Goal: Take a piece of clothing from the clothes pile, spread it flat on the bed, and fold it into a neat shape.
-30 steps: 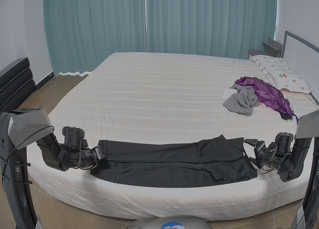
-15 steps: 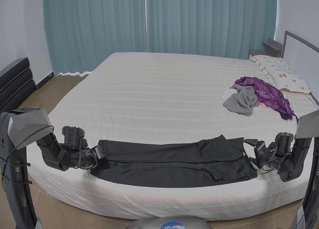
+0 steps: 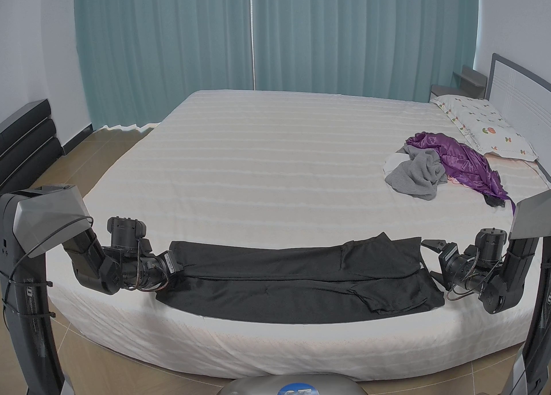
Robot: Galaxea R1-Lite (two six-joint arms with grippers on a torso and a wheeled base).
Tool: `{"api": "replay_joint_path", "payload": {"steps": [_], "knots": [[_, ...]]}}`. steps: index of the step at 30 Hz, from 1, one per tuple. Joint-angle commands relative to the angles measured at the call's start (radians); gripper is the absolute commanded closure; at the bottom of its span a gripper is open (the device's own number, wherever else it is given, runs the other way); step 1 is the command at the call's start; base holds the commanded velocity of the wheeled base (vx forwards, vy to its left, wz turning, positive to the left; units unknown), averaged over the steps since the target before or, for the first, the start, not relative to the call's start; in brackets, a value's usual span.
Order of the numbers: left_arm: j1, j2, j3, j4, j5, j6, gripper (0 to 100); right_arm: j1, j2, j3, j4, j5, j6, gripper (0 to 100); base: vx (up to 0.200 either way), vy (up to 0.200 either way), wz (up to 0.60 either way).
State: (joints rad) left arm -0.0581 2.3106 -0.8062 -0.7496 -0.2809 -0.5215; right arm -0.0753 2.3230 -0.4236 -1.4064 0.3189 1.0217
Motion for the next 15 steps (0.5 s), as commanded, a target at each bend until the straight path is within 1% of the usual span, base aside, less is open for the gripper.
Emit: {"api": "replay_joint_path", "payload": {"steps": [1,9,15], "knots": [[0.0,0.001,-0.002,-0.001,0.0,-0.002,100,0.0,0.001,0.0,0.0,0.0,0.0,0,-0.2,0.0,0.0],[0.0,0.0,-0.005,-0.001,0.0,-0.006,100,0.0,0.001,0.0,0.0,0.002,0.0,0,0.0,0.0,0.0],[0.0,0.003,-0.002,-0.043,0.0,-0.014,100,0.0,0.001,0.0,0.0,0.002,0.0,0,0.0,0.0,0.0]]}}
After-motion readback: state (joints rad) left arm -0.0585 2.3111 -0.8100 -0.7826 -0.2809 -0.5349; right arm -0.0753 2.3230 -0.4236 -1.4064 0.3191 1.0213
